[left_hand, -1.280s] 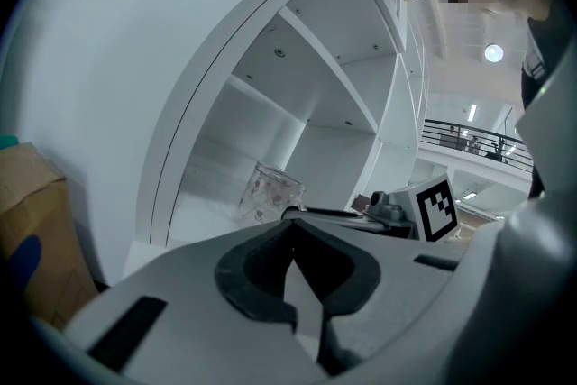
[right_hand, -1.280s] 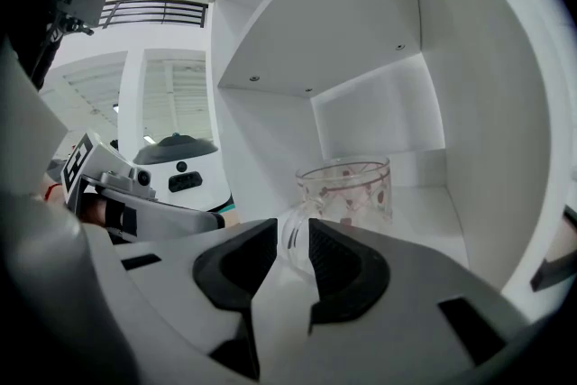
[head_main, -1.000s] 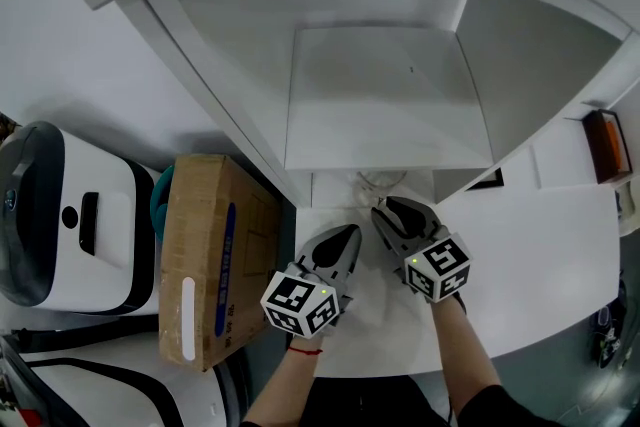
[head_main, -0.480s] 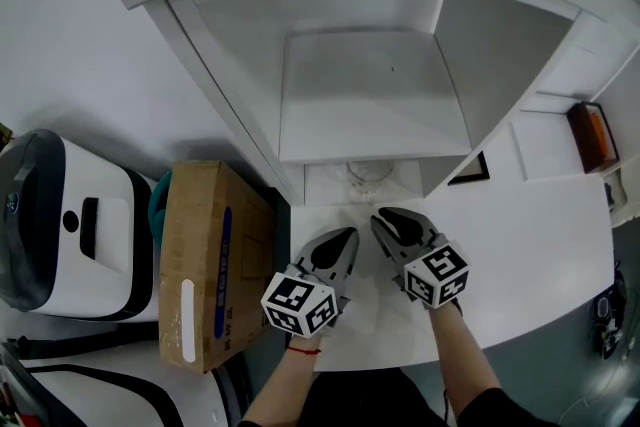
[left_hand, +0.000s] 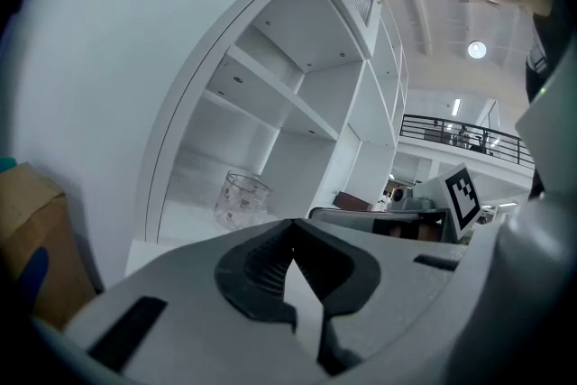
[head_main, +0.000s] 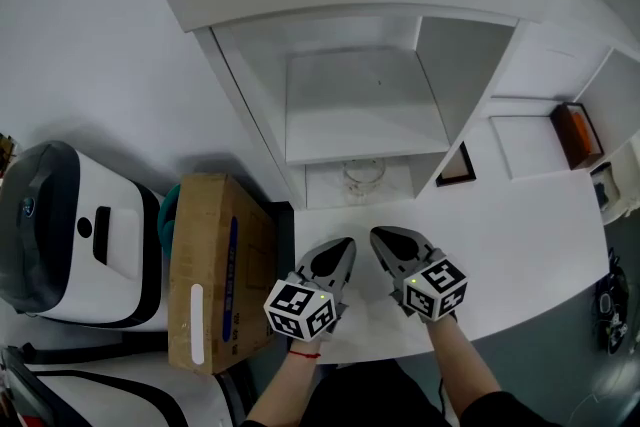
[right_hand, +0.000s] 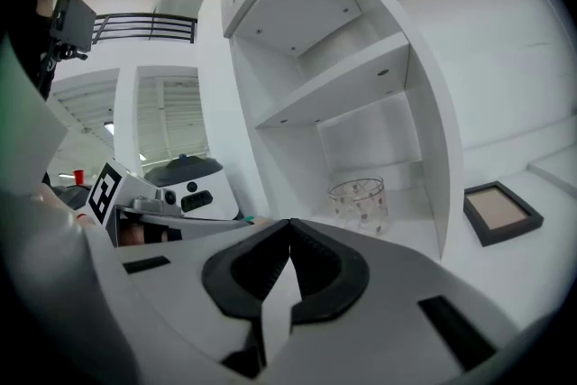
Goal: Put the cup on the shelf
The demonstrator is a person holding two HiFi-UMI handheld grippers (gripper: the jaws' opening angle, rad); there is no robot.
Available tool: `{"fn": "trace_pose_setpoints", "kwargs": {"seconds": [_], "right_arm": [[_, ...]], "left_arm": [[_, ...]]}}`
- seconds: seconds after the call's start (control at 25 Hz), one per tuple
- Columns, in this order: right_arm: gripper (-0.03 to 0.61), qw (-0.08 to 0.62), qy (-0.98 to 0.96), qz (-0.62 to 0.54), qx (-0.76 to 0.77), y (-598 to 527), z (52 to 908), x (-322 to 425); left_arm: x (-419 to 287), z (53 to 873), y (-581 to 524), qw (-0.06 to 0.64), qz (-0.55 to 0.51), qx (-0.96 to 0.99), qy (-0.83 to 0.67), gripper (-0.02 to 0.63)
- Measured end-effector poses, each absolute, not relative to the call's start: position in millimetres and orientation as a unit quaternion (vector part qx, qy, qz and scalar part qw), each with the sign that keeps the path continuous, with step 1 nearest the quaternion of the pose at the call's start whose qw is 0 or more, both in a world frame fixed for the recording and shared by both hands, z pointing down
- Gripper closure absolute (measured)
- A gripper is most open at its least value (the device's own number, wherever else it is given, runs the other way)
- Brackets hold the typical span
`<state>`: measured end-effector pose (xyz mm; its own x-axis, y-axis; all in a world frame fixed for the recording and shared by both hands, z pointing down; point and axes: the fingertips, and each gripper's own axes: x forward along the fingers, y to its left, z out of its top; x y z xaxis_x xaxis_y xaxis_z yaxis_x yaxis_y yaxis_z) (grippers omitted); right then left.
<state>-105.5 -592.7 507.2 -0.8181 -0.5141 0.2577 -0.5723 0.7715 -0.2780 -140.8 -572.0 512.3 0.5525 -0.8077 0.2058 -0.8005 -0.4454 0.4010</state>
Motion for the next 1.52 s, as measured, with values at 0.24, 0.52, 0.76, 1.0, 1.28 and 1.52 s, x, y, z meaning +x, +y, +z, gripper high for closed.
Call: {"fn": "trace_pose_setpoints", "kwargs": {"seconds": [0.24, 0.52, 0.76, 1.0, 1.28, 1.52], "right_arm": [[0.574, 0.071, -0.938, 0.185, 0.285, -565, 480, -105], [0.574, 0.078, -0.942, 0.184, 0.271, -523, 461, -109], [0.574, 0.082, -0.943, 0.173, 0.271, -494, 446, -106], [0.574, 0.072, -0.942, 0.163, 0.283, -464, 427, -102], [0.574, 0.057, -0.94, 0.155, 0.299, -429, 411, -100], [0.574, 0.038, -0.937, 0.161, 0.307, -408, 403, -100]], "left_arm": [[-140, 489, -553, 0.224, -0.02, 0.853, -0.471, 0.609], [-133, 464, -527, 0.211, -0.019, 0.864, -0.457, 0.609], [-125, 452, -497, 0.195, -0.014, 0.875, -0.444, 0.608], [-123, 442, -468, 0.196, -0.025, 0.877, -0.439, 0.609], [-124, 428, -437, 0.187, -0.03, 0.882, -0.432, 0.609], [-124, 417, -417, 0.175, -0.033, 0.885, -0.43, 0.609]]}}
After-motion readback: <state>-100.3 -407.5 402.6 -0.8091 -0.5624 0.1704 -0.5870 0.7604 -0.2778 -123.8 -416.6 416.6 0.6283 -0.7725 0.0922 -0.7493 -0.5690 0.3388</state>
